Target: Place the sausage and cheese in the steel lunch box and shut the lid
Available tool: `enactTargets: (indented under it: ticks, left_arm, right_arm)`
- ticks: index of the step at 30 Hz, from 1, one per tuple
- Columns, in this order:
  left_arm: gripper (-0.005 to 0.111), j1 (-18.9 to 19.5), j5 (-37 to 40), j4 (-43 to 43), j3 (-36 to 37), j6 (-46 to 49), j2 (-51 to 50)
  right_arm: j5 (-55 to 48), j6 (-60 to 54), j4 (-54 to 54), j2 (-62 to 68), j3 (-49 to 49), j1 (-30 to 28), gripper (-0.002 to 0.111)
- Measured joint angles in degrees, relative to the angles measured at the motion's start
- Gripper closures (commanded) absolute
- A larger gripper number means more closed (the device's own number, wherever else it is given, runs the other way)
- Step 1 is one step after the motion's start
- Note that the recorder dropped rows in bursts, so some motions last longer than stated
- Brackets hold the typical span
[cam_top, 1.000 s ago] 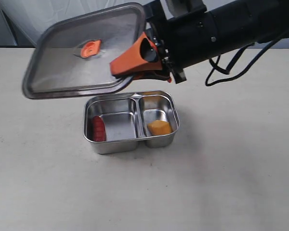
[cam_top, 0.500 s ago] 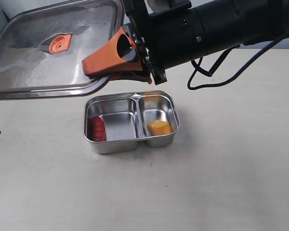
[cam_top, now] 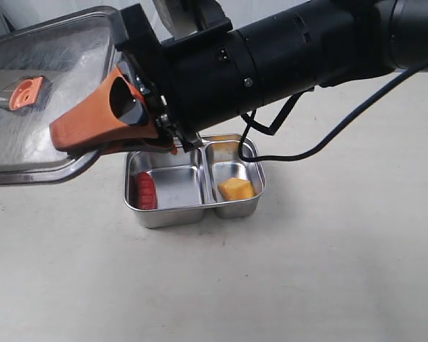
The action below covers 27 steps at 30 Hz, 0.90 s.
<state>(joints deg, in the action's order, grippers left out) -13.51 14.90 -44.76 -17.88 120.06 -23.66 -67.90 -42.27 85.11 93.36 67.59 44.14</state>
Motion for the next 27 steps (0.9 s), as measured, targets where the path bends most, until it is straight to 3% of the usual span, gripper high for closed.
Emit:
enactTargets:
  ticks: [2,3,15,17,20,21,22,27]
  left_arm:
    - [0.102,0.0,-0.8,0.0,0.0,0.0,0.0]
    - [0.106,0.0,-1.3,0.0,0.0,0.0,0.0]
    - [0.106,0.0,-0.3,1.4,0.3,0.0,-0.2]
    - [0.106,0.0,-0.5,2.6,0.3,0.0,-0.2]
    - [0.106,0.0,-1.8,3.1,0.3,0.0,-0.7]
    - [0.106,0.0,-1.8,3.2,0.3,0.0,-1.1]
    - [0.106,0.0,-1.8,3.3,0.3,0.0,-1.9]
    - [0.106,0.0,-1.8,3.3,0.3,0.0,-2.9]
  right_arm:
    - [0.1,0.5,-0.1,0.0,0.0,0.0,0.109]
    - [0.1,0.8,-0.1,0.0,0.0,0.0,0.109]
    - [3.5,2.0,-7.7,-0.5,0.0,0.1,0.107]
    - [5.5,5.0,-9.3,-0.8,0.0,0.6,0.09]
    - [8.1,6.7,-11.7,-1.1,0.0,0.8,0.05]
    - [9.6,6.7,-13.3,-1.1,0.0,0.8,0.043]
    - [10.0,6.7,-14.1,-1.1,0.0,0.8,0.038]
    - [11.5,6.9,-16.3,-1.0,0.0,0.7,0.039]
